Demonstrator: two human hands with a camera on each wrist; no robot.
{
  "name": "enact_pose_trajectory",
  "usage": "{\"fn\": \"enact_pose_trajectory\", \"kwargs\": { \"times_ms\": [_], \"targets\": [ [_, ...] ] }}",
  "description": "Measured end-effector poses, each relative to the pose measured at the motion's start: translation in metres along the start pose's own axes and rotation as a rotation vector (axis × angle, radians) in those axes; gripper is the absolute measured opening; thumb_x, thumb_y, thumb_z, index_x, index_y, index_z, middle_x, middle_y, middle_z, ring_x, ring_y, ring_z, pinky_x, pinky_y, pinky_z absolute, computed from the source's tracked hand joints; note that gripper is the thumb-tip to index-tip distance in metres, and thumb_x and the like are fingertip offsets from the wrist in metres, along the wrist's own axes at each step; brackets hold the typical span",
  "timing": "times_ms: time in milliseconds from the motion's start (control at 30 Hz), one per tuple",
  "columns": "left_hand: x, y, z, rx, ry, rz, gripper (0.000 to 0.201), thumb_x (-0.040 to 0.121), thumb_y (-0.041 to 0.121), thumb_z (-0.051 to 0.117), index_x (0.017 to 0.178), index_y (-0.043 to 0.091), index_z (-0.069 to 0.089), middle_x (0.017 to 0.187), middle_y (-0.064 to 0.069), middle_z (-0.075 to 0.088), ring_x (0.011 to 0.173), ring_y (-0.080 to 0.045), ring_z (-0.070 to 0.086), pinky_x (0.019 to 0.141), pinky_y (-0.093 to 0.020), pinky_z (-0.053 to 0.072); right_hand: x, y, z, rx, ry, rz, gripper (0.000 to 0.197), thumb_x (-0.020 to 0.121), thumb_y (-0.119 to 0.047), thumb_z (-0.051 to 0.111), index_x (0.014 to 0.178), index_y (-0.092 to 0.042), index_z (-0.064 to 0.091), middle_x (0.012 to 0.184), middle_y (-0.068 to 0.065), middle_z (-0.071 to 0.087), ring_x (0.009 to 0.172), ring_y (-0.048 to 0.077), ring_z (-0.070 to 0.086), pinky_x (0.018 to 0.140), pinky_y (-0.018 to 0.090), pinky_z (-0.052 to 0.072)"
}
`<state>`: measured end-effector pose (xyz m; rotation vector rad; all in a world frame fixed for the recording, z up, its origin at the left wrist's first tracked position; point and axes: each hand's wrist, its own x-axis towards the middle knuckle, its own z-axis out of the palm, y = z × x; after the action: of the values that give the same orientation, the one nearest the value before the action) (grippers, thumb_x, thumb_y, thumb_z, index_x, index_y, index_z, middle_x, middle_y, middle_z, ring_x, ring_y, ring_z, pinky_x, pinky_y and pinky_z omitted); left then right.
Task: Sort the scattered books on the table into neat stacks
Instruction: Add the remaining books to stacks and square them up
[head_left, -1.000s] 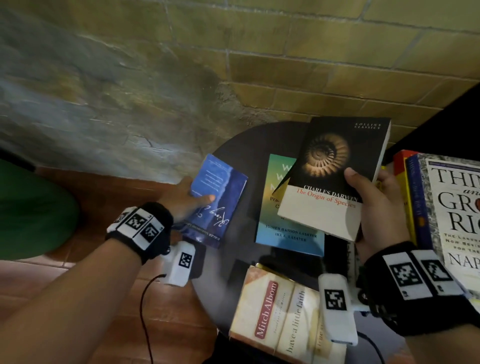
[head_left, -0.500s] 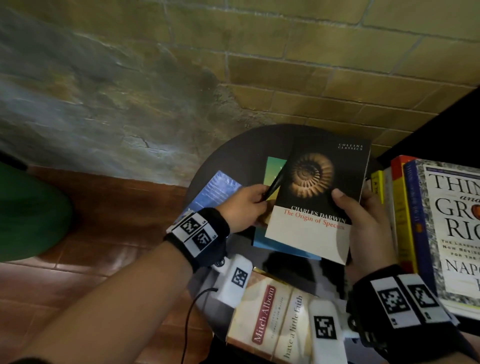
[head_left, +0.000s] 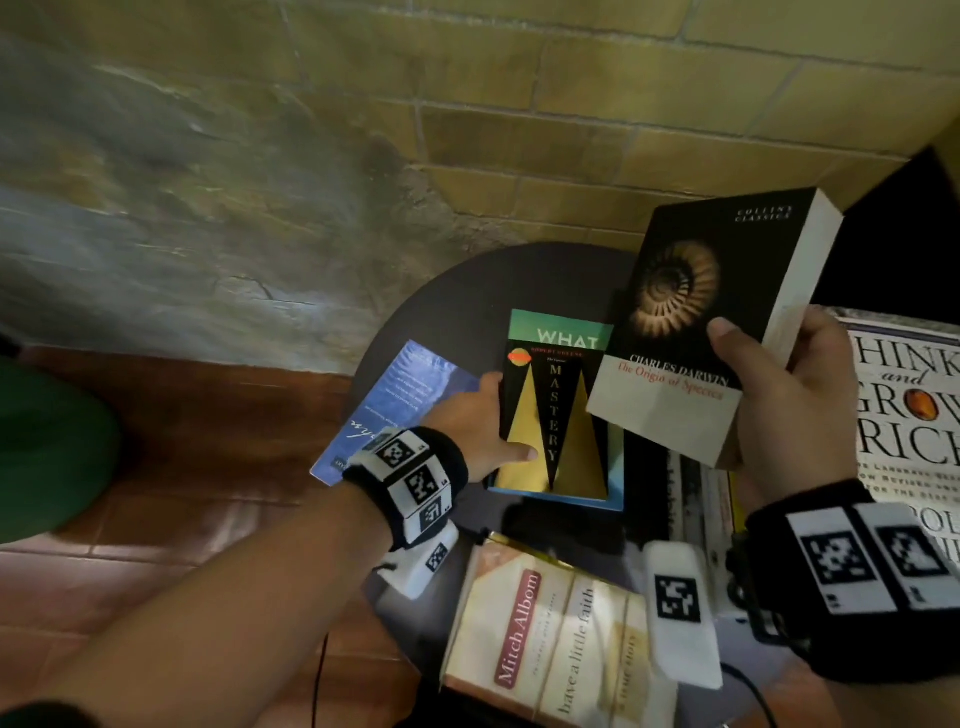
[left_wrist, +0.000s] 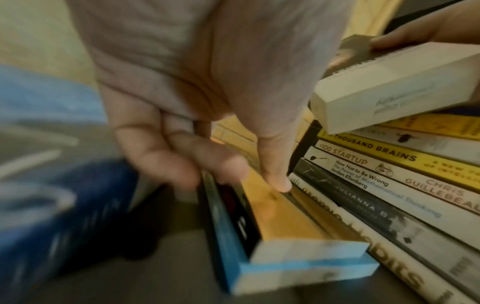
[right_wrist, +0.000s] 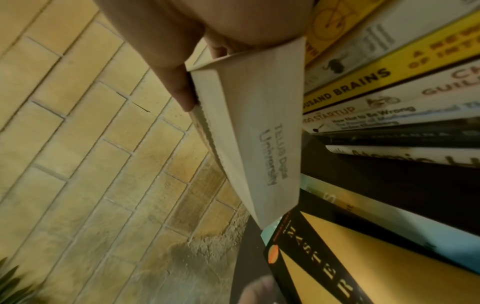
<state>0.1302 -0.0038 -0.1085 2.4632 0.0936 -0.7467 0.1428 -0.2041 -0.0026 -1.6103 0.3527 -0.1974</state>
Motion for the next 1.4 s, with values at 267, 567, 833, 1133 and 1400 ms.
{"fn": "enact_pose_trajectory", "kwargs": {
  "times_ms": [267,567,833,1133,1400],
  "targets": [
    [0.013,0.01,0.009,0.637,-0.097,0.42,0.126,0.052,0.065,0.08,0.15,0.037,0.006,0.159,-0.002,-0.015,0.145,-0.041,-0.017,0.114,-0.067,0.002,-0.001,0.004,0.002,-0.051,-0.006,0.032,0.035,0.084,-0.015,0.068,0.117,-0.017,0.054,0.095,-0.008,0.067,0.087,0.009,0.068,0.075,0.035,0.058],
    [0.025,0.016,0.013,0.674,-0.05,0.299,0.112,0.064,0.066,0.072,0.149,0.043,0.002,0.159,-0.003,-0.023,0.142,-0.048,-0.02,0.108,-0.074,-0.002,0.002,-0.003,0.004,-0.026,-0.003,0.057,0.038,0.083,-0.017,0.07,0.117,-0.018,0.054,0.101,-0.004,0.066,0.095,0.017,0.068,0.084,0.049,0.057],
    [0.041,0.013,-0.005,0.651,-0.1,0.344,0.119,0.062,0.064,0.075,0.151,0.04,0.0,0.16,-0.001,-0.023,0.144,-0.042,-0.023,0.117,-0.062,0.001,0.002,-0.003,0.008,-0.033,-0.034,0.068,0.038,0.075,-0.027,0.072,0.109,-0.027,0.057,0.104,-0.002,0.068,0.096,0.02,0.068,0.084,0.053,0.056],
    [0.05,0.022,-0.016,0.616,-0.181,0.425,0.114,0.068,0.049,0.079,0.153,0.034,0.004,0.161,0.002,-0.019,0.144,-0.037,-0.025,0.118,-0.055,0.007,0.001,0.004,0.01,-0.045,-0.051,0.083,0.042,0.083,-0.018,0.07,0.121,-0.02,0.054,0.108,-0.001,0.067,0.095,0.018,0.069,0.081,0.052,0.058],
    [0.048,0.022,-0.013,0.57,-0.208,0.399,0.112,0.07,0.046,0.078,0.154,0.034,0.004,0.16,0.007,-0.019,0.144,-0.035,-0.027,0.119,-0.054,0.015,0.003,0.005,0.01,-0.023,-0.071,0.107,0.04,0.084,-0.018,0.069,0.122,-0.02,0.056,0.11,0.002,0.069,0.097,0.02,0.07,0.083,0.049,0.058]
  ]
}}
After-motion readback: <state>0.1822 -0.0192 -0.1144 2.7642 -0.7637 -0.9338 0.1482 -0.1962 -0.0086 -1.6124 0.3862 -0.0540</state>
